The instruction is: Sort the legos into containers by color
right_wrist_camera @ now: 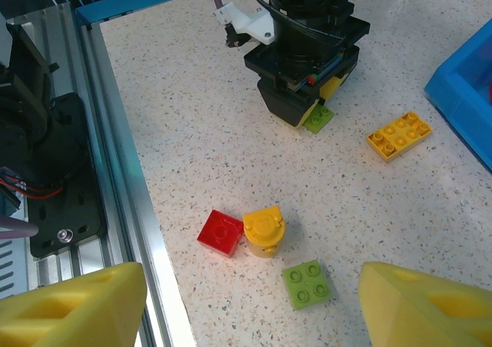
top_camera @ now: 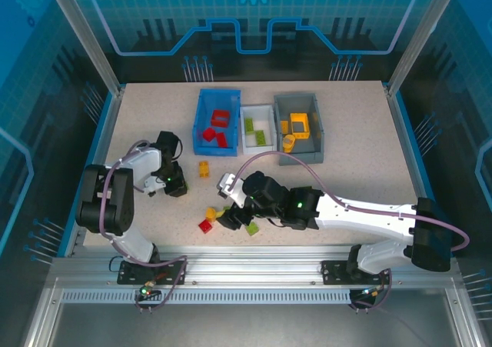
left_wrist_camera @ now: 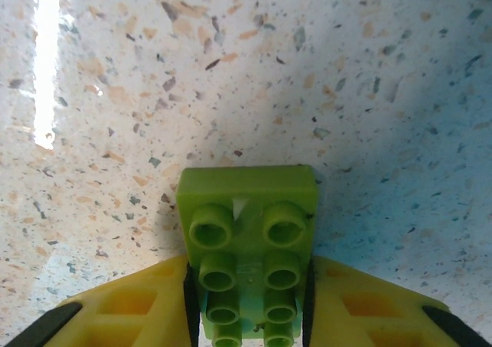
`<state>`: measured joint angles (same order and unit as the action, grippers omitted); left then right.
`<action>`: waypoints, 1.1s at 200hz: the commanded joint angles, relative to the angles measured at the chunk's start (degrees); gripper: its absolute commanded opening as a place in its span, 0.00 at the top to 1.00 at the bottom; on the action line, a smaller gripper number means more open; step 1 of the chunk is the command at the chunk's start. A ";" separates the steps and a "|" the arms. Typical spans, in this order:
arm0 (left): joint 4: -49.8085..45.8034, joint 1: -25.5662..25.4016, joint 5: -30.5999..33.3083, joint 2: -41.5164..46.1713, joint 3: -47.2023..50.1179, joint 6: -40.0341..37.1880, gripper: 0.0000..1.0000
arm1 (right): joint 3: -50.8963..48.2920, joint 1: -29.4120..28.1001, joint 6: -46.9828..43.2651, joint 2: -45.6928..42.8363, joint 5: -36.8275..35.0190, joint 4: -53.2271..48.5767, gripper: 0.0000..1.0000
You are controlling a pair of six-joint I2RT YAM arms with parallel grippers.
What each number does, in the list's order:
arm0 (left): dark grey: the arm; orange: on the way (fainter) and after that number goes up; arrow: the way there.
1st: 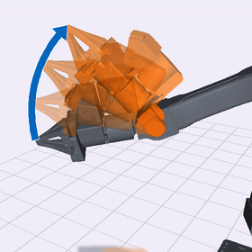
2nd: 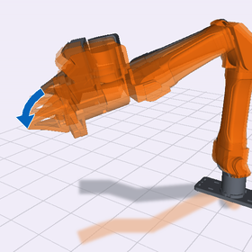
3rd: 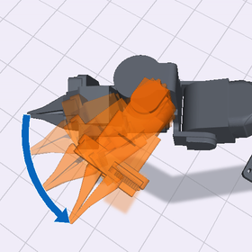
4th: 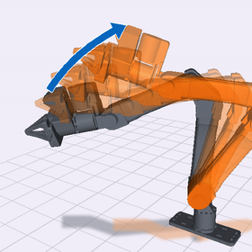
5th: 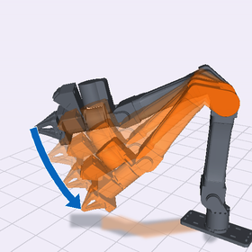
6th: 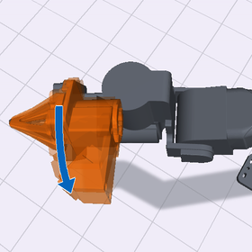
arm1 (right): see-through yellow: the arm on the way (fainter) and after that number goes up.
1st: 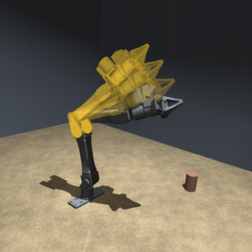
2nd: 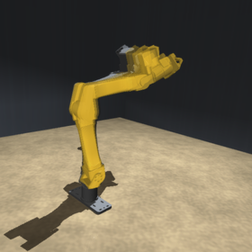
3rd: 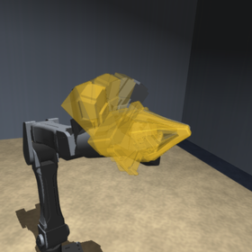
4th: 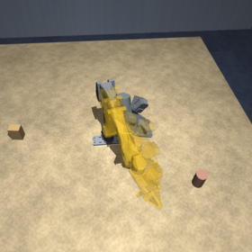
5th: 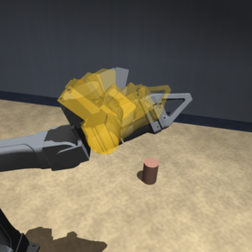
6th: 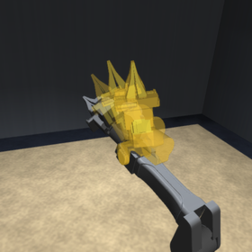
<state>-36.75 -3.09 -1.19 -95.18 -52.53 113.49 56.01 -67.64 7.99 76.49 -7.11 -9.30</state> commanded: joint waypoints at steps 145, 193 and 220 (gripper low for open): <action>-4.11 0.39 5.20 2.98 -0.27 -8.67 0.75 | -2.11 1.91 4.71 -5.51 -4.33 3.83 0.27; -9.00 -6.15 15.13 15.09 -2.00 -23.56 0.76 | -7.69 9.95 11.61 -15.10 -7.48 8.56 0.27; -4.53 -15.09 18.54 15.76 -8.46 -38.53 0.75 | -8.84 16.59 16.42 -17.93 -8.98 7.17 0.27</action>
<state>-42.81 -11.44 11.40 -79.83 -54.65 91.46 48.45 -55.55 18.31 60.58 -12.78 -3.27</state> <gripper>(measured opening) 0.299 0.733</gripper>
